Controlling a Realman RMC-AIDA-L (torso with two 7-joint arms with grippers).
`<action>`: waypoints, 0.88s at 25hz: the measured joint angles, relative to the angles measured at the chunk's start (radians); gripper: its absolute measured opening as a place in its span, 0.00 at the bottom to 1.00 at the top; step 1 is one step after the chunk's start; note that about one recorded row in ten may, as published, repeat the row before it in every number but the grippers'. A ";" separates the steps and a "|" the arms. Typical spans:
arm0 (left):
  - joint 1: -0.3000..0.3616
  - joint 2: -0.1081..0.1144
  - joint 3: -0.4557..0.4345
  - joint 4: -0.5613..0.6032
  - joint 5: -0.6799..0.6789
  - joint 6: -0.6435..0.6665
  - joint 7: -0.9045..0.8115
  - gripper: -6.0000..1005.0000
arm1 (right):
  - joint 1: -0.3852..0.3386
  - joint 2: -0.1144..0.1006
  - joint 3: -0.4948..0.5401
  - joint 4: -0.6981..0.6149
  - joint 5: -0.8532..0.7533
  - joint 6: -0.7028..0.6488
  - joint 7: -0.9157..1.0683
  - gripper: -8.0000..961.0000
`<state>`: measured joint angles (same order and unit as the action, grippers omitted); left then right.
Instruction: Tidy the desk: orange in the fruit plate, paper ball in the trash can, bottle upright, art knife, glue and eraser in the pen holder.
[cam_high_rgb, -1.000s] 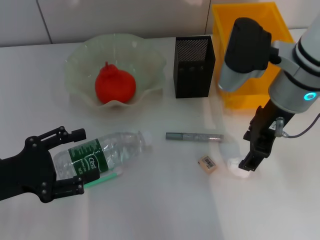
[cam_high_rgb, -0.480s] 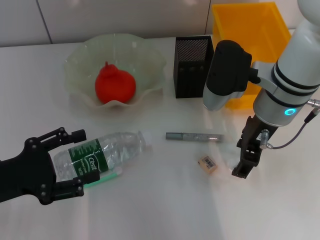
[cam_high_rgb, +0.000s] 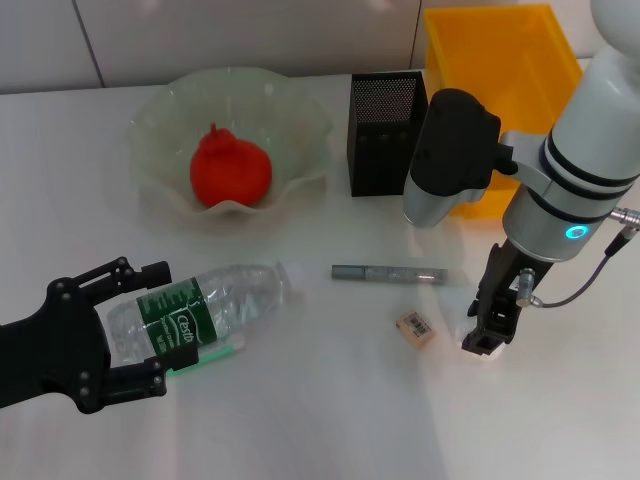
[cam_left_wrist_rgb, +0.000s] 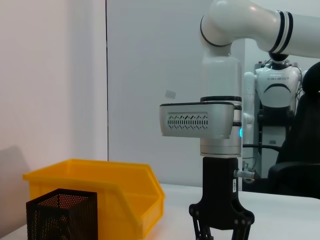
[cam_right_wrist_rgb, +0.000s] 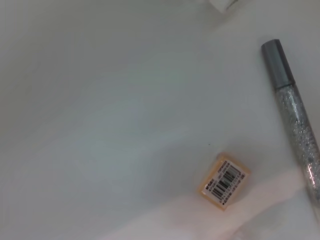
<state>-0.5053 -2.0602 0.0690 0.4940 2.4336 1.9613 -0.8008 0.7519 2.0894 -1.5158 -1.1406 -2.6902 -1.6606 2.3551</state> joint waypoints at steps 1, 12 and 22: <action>0.000 0.000 0.000 0.000 -0.001 0.000 0.000 0.76 | -0.001 0.000 0.006 -0.002 0.000 -0.001 0.001 0.60; 0.001 0.001 0.000 0.000 -0.001 0.002 0.000 0.75 | -0.014 -0.007 0.208 -0.192 -0.007 -0.043 0.051 0.30; -0.004 0.001 0.001 0.010 -0.003 0.019 0.001 0.75 | 0.011 -0.032 0.472 -0.364 -0.036 0.018 0.037 0.29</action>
<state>-0.5091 -2.0587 0.0700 0.5042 2.4304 1.9807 -0.7999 0.7626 2.0569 -1.0439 -1.5046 -2.7266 -1.6423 2.3923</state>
